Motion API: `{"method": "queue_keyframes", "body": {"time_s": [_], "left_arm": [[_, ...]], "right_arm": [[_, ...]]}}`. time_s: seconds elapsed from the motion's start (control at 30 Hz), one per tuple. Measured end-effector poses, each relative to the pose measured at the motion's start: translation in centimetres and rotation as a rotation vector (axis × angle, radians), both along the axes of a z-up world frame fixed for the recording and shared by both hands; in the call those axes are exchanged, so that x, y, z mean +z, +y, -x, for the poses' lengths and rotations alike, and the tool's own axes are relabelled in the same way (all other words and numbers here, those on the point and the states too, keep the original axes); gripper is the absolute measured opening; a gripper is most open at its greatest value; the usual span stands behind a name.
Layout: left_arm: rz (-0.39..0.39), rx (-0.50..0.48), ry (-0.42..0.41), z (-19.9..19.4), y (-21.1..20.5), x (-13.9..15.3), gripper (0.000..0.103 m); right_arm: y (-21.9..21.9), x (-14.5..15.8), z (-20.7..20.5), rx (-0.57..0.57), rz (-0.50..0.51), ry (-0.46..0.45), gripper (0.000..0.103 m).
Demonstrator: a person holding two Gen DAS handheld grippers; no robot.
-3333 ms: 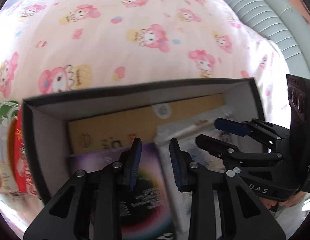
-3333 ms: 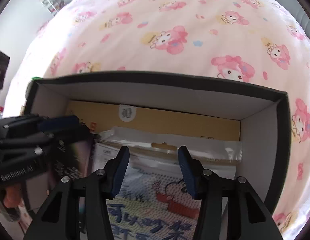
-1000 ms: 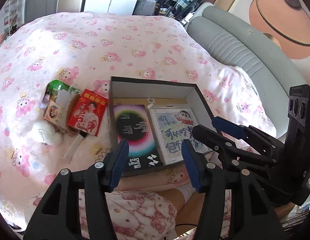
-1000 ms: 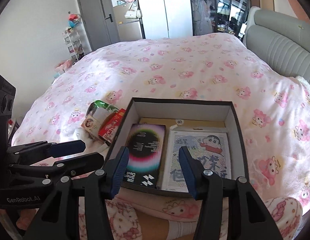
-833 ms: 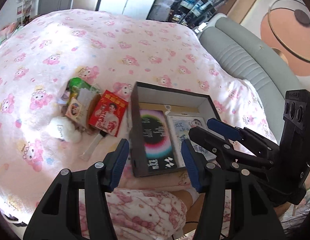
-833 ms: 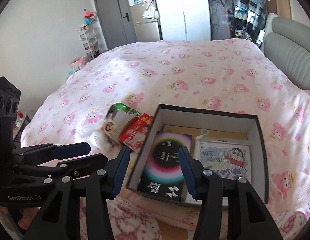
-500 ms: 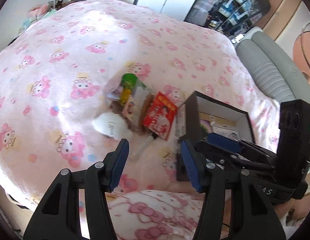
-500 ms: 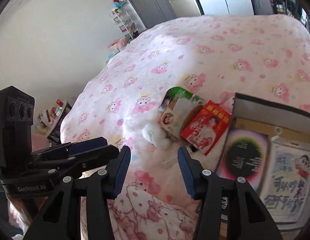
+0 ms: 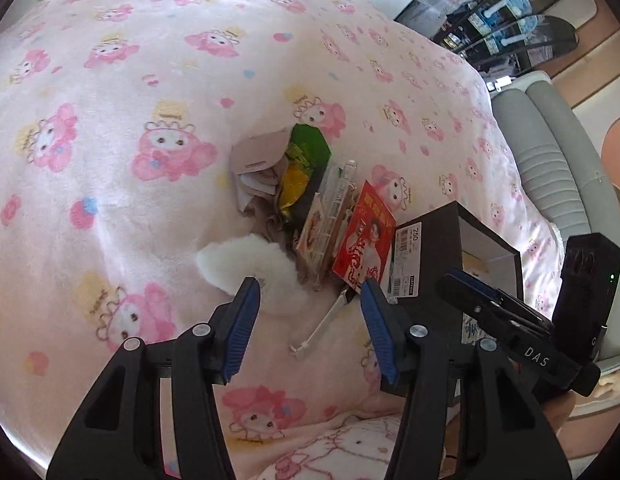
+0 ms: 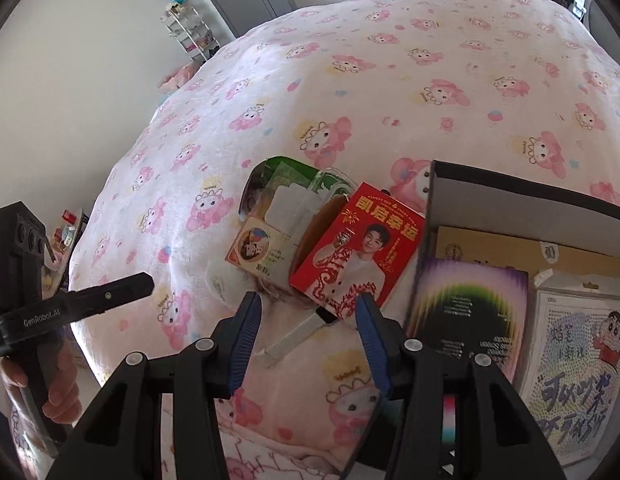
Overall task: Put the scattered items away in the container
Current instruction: 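Withdraw the left tool toward the remaining items on the bed, then lower the open left tool over the wooden comb in the pile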
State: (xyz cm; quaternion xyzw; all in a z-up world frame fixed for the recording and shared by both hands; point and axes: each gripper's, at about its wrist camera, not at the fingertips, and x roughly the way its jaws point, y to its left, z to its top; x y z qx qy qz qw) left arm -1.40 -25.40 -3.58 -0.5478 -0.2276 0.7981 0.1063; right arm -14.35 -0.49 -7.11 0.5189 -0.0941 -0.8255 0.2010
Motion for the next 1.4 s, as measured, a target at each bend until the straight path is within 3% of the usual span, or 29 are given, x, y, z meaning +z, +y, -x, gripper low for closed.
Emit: {"method": "queue_keyframes", "body": {"time_s": [0.1, 0.17, 0.27, 0.37, 0.47, 0.6, 0.67, 0.73, 0.77, 0.93, 1.1, 1.23, 1.33, 1.4], "left_arm": [[0.017, -0.067, -0.034, 1.9, 1.4, -1.6, 0.042], [0.017, -0.113, -0.008, 1.9, 1.8, -2.1, 0.042], [-0.041, -0.188, -0.022, 2.4, 2.1, -3.6, 0.042], [0.043, -0.179, -0.056, 3.3, 2.6, -5.2, 0.042], [-0.017, -0.203, -0.08, 4.0, 2.8, -6.3, 0.044], [-0.008, -0.246, -0.097, 5.2, 3.7, -7.6, 0.045], [-0.026, -0.261, -0.122, 5.8, 4.3, -8.3, 0.045], [-0.011, -0.266, -0.123, 5.9, 4.6, -8.5, 0.037], [0.004, -0.266, -0.119, 5.8, 4.6, -8.4, 0.016], [-0.044, -0.253, -0.101, 4.3, 2.8, -8.3, 0.011], [-0.115, -0.186, -0.056, 0.7, -0.3, -7.3, 0.011], [-0.061, -0.052, -0.039, -2.5, -3.8, -7.0, 0.011], [0.023, 0.059, -0.034, -4.5, -5.6, -7.2, 0.01], [-0.002, 0.12, -0.032, -5.6, -6.7, -7.8, 0.009]], "right_arm": [[-1.8, -1.1, 1.7, 0.012, -0.015, -0.033, 0.046], [-2.5, -1.9, 1.9, 0.041, 0.002, -0.066, 0.046], [-2.7, -2.4, 1.2, 0.064, -0.034, -0.033, 0.046], [-2.7, -3.3, 1.6, 0.052, -0.034, -0.042, 0.046], [-3.6, -3.4, 2.3, -0.009, -0.12, -0.012, 0.048], [-3.1, -2.5, 2.8, -0.053, -0.054, 0.011, 0.048], [-2.8, -2.2, 2.7, -0.081, -0.088, 0.036, 0.048], [-2.4, -2.6, 2.8, -0.093, -0.092, 0.024, 0.048], [-2.2, -3.0, 2.8, -0.094, -0.079, 0.005, 0.048], [-2.8, -3.2, 2.3, -0.071, -0.089, -0.012, 0.047], [-3.5, -2.7, 1.0, 0.0, -0.129, -0.02, 0.047], [-4.4, -2.3, 0.8, 0.029, -0.129, -0.018, 0.047], [-4.6, -1.9, 0.9, 0.026, -0.098, -0.018, 0.047], [-4.3, -1.7, 0.9, 0.003, -0.1, -0.013, 0.047]]}}
